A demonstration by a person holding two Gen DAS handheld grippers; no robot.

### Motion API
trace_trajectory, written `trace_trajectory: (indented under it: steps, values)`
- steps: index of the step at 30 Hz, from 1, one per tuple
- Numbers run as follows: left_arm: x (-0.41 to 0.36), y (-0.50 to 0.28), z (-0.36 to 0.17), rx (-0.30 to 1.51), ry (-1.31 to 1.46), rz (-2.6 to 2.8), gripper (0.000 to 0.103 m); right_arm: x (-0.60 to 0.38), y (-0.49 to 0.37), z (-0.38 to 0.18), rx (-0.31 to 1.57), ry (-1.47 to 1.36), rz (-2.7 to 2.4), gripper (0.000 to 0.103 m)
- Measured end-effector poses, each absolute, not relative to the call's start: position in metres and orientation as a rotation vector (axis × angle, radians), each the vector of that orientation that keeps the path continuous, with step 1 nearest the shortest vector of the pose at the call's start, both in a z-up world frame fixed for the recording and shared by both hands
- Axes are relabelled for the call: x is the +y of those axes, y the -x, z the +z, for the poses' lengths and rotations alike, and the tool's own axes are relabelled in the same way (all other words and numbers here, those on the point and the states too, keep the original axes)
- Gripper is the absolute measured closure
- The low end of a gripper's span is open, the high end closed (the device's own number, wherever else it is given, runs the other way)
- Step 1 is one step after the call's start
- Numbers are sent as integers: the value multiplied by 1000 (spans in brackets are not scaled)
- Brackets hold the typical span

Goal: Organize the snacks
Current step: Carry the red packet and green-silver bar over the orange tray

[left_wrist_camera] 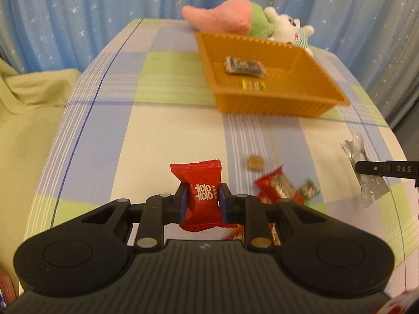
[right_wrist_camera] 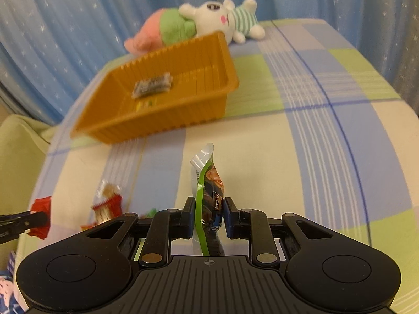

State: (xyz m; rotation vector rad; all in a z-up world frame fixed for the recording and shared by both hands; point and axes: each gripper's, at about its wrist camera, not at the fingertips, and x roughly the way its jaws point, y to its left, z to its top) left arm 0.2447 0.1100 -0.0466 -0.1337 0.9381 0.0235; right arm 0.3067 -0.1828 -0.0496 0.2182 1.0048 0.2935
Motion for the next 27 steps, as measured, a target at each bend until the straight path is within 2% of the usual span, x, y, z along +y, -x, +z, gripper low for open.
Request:
trace_trajectory:
  steps: [15,27]
  values:
    - [83,-341,-6,789,72,-33,81,-177,-383,11,831,-244,371,80]
    - [70,-413,-22,828,34,-50,81,-156,-444,4,804,-236,371,80]
